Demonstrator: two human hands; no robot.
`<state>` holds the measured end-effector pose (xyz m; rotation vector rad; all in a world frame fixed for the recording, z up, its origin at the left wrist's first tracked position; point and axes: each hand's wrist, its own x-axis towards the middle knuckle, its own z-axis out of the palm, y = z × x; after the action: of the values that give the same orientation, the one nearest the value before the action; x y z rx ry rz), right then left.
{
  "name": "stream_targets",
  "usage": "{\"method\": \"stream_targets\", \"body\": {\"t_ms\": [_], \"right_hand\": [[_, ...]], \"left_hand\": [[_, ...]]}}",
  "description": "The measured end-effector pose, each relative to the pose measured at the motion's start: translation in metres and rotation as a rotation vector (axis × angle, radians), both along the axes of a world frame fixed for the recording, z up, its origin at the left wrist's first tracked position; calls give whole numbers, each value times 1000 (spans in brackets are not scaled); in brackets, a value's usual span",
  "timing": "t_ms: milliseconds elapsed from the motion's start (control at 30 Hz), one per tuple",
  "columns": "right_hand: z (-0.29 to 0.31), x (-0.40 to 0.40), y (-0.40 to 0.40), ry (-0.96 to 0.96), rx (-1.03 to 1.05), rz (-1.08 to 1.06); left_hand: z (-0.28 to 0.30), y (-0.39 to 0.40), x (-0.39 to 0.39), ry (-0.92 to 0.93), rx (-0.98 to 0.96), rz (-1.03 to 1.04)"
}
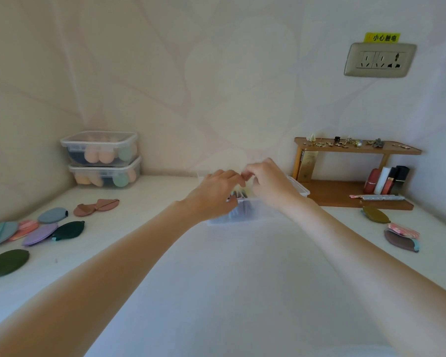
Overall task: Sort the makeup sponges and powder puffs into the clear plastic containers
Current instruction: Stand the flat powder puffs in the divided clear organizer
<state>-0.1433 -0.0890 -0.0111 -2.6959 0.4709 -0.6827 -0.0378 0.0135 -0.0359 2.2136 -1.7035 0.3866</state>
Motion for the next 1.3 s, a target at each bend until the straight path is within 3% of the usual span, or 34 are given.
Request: {"method": "stream_targets", "body": {"t_ms": [133, 233, 367, 467, 600, 833, 1033, 1133, 1300], "right_hand": [[10, 18, 36, -101, 16, 81], [4, 45, 65, -114, 63, 132], [-20, 93, 99, -24, 70, 232], [-41, 125, 123, 176, 68, 300], [-63, 169, 151, 358, 142, 306], [-79, 220, 170, 351, 190, 215], [-71, 202, 157, 262, 290, 261], [-55, 184, 144, 413, 173, 227], [-23, 143, 127, 719, -60, 242]], "left_hand": [[5, 19, 13, 60, -236, 104], [3, 43, 33, 74, -283, 229], [-10, 90, 73, 60, -84, 466], [-23, 124, 102, 115, 121, 731], [-44, 163, 137, 325, 284, 943], [-46, 180, 154, 352, 210, 671], [-36, 182, 138, 479, 137, 504], [-34, 170, 126, 613, 126, 407], [-26, 142, 97, 701, 272, 302]]}}
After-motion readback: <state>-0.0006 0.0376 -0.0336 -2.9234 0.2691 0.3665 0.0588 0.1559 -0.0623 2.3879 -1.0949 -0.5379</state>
